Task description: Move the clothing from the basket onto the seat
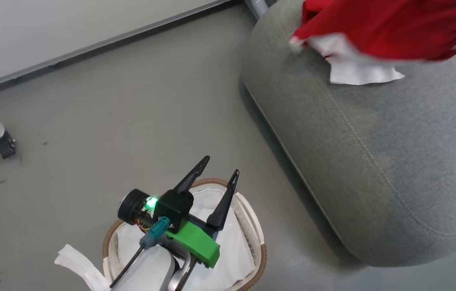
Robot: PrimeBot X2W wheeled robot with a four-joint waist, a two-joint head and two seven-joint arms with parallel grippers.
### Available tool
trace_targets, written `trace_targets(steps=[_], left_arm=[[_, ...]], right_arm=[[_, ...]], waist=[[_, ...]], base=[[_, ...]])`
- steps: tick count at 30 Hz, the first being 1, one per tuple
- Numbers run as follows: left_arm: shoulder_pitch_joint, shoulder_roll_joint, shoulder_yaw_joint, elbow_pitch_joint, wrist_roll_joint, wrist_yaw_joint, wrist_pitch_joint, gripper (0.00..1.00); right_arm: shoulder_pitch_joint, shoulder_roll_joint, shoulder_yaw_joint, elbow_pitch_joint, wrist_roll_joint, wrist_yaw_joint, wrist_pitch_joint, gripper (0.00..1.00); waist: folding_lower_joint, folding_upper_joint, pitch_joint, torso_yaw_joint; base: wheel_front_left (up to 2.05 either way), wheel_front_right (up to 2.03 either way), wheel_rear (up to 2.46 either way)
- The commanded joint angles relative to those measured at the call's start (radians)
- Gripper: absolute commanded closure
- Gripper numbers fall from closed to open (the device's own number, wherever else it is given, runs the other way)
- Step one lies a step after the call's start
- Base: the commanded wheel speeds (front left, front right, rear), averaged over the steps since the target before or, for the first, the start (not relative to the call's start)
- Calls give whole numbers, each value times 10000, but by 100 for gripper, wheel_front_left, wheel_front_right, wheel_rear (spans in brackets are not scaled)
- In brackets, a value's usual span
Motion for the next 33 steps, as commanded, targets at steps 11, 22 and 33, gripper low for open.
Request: trace_targets(steps=[11, 22, 33], left_arm=[[-576, 194, -47, -297, 305, -27, 1, 0], [-959, 304, 74, -498, 543, -25, 1, 0], [-1013, 319, 215, -477, 654, -25, 1, 0]], right_arm=[[-2563, -1975, -1212, 1383, -451, -14, 568, 100], [-1702, -1041, -2429, 3447, -1065, -14, 35, 100], [-124, -30, -3268, 3682, -1994, -14, -32, 100]], waist=[[-1, -1, 1504, 1208], [-1, -1, 2648, 1613], [-1, -1, 3027, 1404]], base=[[0, 0, 0], [0, 0, 0], [0, 0, 0]])
